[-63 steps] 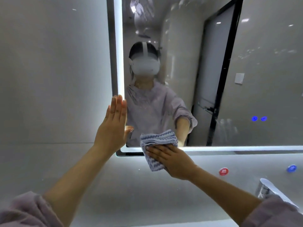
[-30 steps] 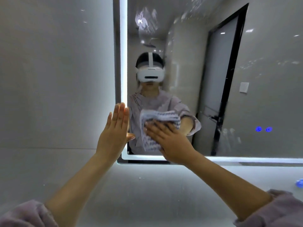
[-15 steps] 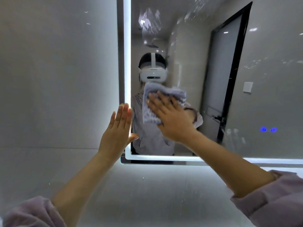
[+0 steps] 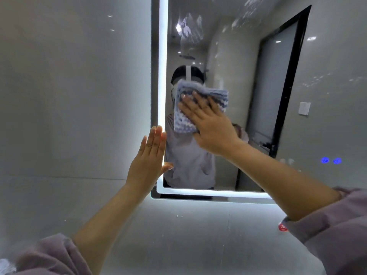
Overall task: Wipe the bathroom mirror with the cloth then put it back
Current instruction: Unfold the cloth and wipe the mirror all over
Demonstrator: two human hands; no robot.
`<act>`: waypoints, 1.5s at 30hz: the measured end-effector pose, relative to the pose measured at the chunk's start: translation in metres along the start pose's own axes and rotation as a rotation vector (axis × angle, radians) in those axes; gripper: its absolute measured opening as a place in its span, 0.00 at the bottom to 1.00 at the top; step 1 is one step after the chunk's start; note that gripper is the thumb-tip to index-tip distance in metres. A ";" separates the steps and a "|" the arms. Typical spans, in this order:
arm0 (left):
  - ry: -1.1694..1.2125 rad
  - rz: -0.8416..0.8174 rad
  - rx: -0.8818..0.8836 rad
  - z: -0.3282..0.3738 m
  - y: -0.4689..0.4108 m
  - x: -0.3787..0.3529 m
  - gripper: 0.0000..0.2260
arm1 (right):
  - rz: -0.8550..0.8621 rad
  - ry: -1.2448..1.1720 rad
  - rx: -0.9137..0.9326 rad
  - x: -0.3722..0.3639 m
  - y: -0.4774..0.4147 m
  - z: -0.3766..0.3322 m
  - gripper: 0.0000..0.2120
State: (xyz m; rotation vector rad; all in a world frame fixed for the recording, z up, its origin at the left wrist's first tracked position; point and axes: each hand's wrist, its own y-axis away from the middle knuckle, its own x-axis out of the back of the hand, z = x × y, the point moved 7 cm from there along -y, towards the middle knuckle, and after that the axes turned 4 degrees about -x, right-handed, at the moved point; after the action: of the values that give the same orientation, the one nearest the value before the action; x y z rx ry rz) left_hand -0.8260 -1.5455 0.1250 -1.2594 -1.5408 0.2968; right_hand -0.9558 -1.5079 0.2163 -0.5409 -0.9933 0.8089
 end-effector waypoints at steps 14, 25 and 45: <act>0.001 0.005 0.006 -0.002 -0.001 -0.004 0.42 | 0.026 0.022 0.002 0.008 -0.014 0.010 0.28; 0.042 0.044 -0.010 0.000 -0.001 -0.004 0.40 | -0.095 0.093 0.314 -0.038 0.063 -0.037 0.32; -0.006 0.010 0.009 0.000 0.001 -0.004 0.44 | -0.099 0.146 0.354 -0.022 0.024 -0.020 0.30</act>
State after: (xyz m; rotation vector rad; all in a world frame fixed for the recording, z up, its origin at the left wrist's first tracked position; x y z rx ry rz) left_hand -0.8264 -1.5485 0.1219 -1.2604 -1.5371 0.3137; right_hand -0.9535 -1.5121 0.1782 -0.2393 -0.7161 0.8219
